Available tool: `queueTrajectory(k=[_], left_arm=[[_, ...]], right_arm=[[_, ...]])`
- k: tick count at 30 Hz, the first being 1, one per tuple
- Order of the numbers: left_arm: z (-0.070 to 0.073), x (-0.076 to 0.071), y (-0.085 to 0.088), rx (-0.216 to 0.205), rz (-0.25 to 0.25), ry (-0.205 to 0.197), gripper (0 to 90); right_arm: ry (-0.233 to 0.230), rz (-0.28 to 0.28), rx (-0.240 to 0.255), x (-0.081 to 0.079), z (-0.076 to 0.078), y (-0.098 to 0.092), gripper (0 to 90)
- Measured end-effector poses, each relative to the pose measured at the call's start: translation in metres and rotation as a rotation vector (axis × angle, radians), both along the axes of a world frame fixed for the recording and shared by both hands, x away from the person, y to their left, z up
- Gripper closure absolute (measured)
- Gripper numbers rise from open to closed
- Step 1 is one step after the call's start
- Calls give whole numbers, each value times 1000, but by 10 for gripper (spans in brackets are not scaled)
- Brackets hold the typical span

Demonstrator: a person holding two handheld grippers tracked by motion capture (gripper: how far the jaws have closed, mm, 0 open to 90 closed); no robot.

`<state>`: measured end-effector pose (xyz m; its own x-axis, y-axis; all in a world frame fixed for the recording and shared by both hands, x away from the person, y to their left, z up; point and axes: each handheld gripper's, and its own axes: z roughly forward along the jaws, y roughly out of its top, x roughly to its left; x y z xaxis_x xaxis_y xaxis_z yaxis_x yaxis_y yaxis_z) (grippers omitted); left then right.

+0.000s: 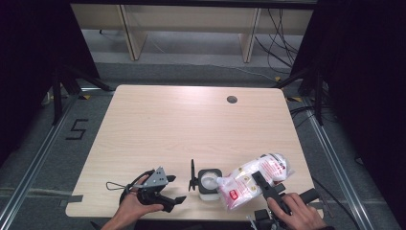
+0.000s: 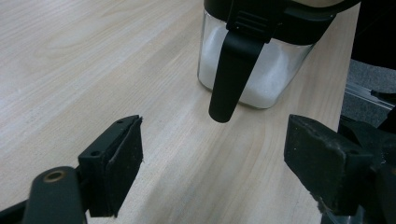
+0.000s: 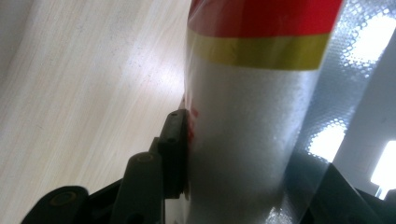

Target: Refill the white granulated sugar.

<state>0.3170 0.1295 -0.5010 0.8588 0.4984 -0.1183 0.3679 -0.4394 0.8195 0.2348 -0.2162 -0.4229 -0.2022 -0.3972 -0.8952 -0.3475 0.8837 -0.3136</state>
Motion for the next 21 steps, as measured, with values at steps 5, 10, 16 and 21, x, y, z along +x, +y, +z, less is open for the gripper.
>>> queueTrajectory(k=[5,10,16,21], left_arm=[[0,0,0,2,6,-1,192],[0,0,0,1,6,-2,192],[0,0,0,-2,2,0,192],[1,0,0,2,4,-4,192]], right_arm=[[-5,9,-17,0,0,1,610],[-6,18,-22,0,1,1,610],[-11,17,-27,0,1,1,611],[-4,9,-17,0,0,0,611]])
